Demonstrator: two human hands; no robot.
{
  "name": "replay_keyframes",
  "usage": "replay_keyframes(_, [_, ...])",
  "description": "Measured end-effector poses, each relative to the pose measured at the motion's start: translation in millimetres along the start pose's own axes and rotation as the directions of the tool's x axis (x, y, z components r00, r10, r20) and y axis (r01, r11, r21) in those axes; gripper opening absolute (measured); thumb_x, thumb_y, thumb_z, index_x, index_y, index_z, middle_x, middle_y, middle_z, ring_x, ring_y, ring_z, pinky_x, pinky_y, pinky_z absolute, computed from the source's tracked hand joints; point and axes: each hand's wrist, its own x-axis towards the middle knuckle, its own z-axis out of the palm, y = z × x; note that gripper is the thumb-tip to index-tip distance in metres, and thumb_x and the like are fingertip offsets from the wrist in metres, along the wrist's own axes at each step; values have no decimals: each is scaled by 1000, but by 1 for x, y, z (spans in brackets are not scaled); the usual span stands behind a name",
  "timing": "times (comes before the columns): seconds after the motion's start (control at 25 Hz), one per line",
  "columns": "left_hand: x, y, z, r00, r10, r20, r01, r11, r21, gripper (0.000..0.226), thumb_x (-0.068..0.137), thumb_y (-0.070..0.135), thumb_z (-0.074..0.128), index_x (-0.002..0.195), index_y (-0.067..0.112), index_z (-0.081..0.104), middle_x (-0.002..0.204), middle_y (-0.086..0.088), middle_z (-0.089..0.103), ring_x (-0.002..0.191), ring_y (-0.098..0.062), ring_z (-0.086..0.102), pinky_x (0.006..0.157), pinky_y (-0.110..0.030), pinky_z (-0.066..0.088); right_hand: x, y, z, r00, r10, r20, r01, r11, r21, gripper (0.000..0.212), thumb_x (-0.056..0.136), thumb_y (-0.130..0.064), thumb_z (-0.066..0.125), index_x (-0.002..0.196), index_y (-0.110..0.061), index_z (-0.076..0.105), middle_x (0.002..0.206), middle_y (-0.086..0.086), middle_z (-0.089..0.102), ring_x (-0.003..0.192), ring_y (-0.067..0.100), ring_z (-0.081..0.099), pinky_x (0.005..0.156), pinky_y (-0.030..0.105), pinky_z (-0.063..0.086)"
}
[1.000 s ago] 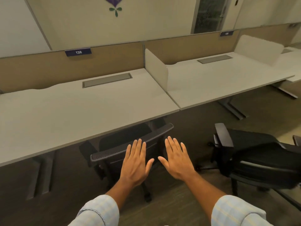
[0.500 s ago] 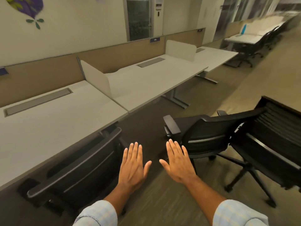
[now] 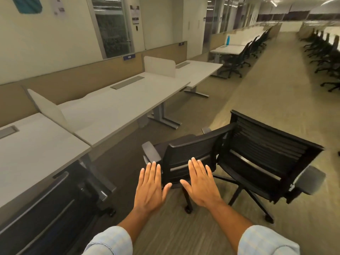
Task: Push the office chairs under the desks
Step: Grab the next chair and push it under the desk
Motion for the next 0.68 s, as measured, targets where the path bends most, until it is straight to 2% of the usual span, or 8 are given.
replay_keyframes(0.2, [50, 67, 5, 1000, 24, -11, -24, 1000, 9, 92, 106, 72, 7, 172, 8, 8, 181, -16, 4, 168, -30, -5, 136, -48, -6, 13, 84, -14, 999, 41, -14, -40, 999, 9, 90, 107, -70, 20, 174, -13, 1, 183, 11, 0, 169, 28, -2, 136, 53, 4])
replay_keyframes(0.36, [92, 98, 6, 999, 36, -6, -36, 999, 16, 91, 108, 72, 12, 172, 7, 10, 181, -16, 6, 168, -31, -2, 137, -49, -2, 30, 131, -24, 999, 27, -27, -28, 1000, -8, 89, 107, -71, 20, 174, -13, 3, 183, 11, 3, 169, 28, 0, 135, 52, 4])
replay_keyframes(0.68, [188, 103, 10, 999, 21, -44, -20, 999, 27, 94, 107, 76, 6, 171, 8, 12, 180, -17, 9, 168, -32, -1, 137, -53, 3, 98, 192, -39, 998, 3, -68, -7, 998, -60, 91, 105, -72, 20, 173, -11, 11, 182, 14, 14, 168, 31, 10, 133, 51, 9])
